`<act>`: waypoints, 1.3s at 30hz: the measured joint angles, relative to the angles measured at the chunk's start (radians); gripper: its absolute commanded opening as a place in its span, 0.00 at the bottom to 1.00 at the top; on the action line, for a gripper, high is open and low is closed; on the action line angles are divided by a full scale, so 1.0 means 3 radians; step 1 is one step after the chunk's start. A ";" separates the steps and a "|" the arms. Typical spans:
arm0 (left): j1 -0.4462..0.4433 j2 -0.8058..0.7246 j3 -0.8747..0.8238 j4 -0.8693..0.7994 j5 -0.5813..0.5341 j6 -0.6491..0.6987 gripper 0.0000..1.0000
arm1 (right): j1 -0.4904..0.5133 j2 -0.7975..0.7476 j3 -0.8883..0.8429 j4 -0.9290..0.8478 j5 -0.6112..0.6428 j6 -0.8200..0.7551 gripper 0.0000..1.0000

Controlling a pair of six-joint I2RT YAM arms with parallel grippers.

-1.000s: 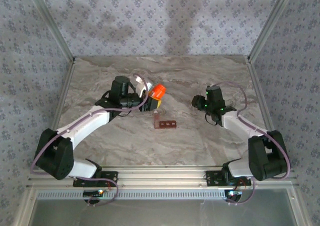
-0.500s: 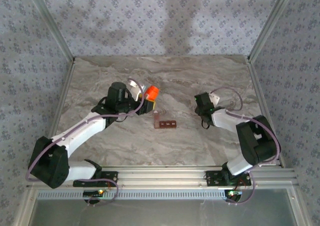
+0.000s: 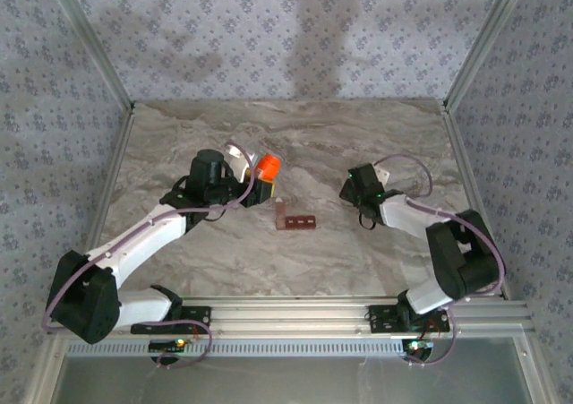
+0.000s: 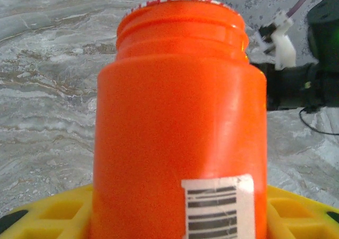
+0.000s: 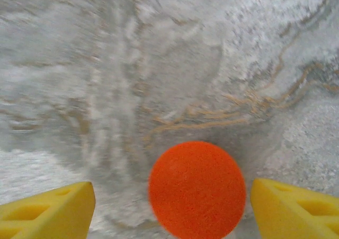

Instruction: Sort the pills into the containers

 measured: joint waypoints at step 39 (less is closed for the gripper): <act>-0.0441 -0.0095 -0.0696 -0.0406 -0.0305 -0.0191 0.00 | 0.0649 -0.0015 0.0131 0.0118 -0.1431 -0.1174 0.81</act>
